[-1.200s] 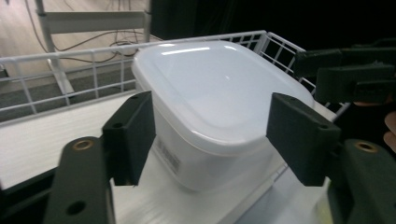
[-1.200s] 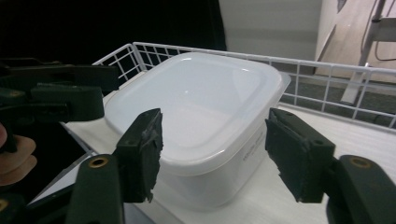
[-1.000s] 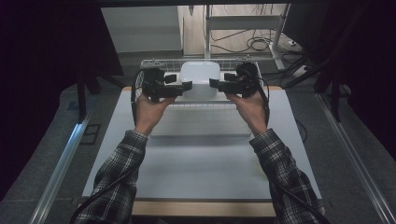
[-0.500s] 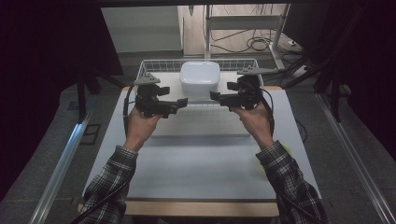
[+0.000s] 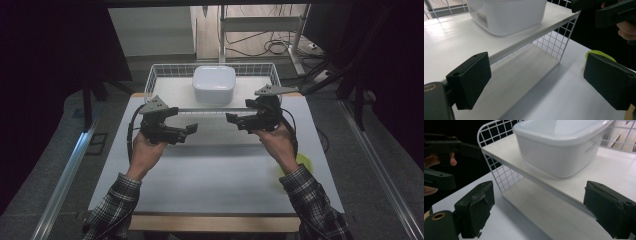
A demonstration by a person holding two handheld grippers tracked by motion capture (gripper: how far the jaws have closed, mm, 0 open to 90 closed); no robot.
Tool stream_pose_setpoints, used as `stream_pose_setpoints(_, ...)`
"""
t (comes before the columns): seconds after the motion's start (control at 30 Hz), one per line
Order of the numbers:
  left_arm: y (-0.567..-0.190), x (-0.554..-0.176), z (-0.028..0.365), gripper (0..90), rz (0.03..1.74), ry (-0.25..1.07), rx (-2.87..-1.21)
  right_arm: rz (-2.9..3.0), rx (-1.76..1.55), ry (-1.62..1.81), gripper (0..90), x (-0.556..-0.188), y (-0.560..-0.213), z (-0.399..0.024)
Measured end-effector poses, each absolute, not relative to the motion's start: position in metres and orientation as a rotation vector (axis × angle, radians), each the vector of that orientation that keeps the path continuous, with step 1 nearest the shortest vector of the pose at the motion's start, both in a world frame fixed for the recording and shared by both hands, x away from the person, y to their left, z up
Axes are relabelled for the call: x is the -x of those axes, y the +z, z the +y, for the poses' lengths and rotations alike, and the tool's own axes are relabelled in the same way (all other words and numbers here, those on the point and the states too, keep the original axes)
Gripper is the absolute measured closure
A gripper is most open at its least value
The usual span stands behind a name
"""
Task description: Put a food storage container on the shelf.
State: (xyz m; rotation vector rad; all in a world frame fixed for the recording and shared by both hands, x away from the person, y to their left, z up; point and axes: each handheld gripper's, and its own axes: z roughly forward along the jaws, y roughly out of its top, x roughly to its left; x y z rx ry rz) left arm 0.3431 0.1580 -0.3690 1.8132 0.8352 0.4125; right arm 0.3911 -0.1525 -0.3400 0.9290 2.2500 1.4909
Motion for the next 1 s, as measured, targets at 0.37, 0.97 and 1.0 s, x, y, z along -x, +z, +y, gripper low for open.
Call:
stream_pose_setpoints(0.37, -0.386, -0.321, 0.162, 7.7, 0.801, 0.399, -1.828, 2.256, -0.883, 1.452, 8.4, -0.374, -0.358, -0.160)
stream_pose_setpoints(0.97, -0.426, -0.279, 0.170, 7.0, 0.813, 0.475, -1.884, 2.296, -0.859, 1.404, 5.4, -0.343, -0.401, -0.183)
stream_pose_setpoints(1.0, -0.426, -0.279, 0.170, 7.0, 0.813, 0.475, -1.884, 2.304, -0.849, 1.394, 5.4, -0.342, -0.403, -0.184)
